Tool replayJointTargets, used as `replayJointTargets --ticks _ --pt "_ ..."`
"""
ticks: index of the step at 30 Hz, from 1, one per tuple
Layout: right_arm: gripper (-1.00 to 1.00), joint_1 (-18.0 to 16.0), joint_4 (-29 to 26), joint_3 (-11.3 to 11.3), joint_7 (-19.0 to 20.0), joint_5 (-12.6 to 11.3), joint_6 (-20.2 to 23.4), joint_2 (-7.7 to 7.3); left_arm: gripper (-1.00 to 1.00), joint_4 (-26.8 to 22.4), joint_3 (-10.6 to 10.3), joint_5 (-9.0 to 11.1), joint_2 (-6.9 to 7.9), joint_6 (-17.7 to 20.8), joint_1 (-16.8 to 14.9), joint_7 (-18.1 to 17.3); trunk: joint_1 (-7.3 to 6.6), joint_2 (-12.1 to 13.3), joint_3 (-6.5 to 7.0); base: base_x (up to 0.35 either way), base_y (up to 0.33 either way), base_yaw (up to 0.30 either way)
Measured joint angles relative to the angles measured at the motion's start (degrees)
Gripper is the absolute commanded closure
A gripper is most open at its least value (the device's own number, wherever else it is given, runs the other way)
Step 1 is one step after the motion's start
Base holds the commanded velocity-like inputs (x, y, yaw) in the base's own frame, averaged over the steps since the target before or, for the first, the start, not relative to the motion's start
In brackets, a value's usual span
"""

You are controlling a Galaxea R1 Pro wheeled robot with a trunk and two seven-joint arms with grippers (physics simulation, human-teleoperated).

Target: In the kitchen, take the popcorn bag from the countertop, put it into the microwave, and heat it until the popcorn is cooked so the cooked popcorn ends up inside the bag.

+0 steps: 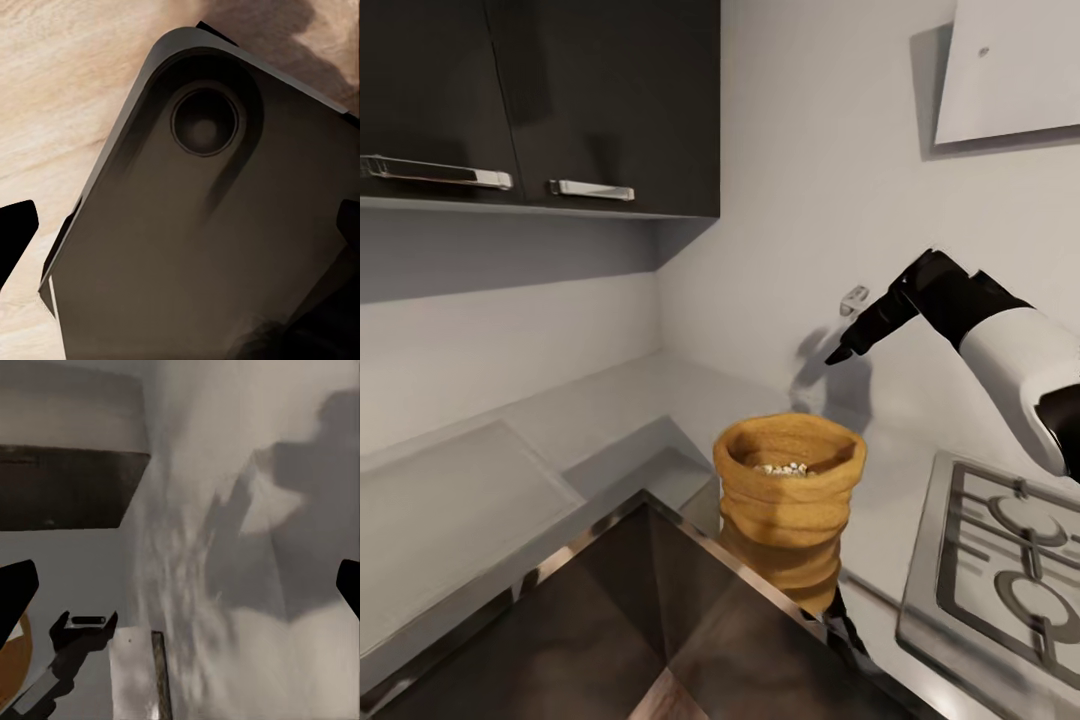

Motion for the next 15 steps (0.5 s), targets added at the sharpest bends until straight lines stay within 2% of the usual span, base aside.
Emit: replayJointTargets --ticks 3,6,11,15 --pt "-1.0 0.0 1.3 0.0 0.0 0.0 -0.2 -0.03 -1.0 0.0 0.0 0.0 0.0 0.0 0.0 0.0 0.02 0.0 0.0 0.167 0.0 0.0" --pt "-1.0 0.3 1.2 0.1 0.3 -0.4 -0.1 0.29 -1.0 0.0 0.0 -0.1 0.05 -0.2 0.0 0.1 0.03 0.0 0.0 0.016 0.0 0.0" --pt "-1.0 0.3 1.9 0.0 0.9 -0.3 0.1 -0.26 -1.0 -0.1 0.0 -0.1 0.08 -0.2 0.0 0.0 0.03 0.0 0.0 0.0 0.0 0.0" --pt "-1.0 -0.1 2.2 0.0 0.8 -0.1 0.2 -0.86 -1.0 -0.1 0.0 -0.1 0.03 -0.2 0.0 0.0 0.05 0.0 0.0 -0.142 0.0 0.0"
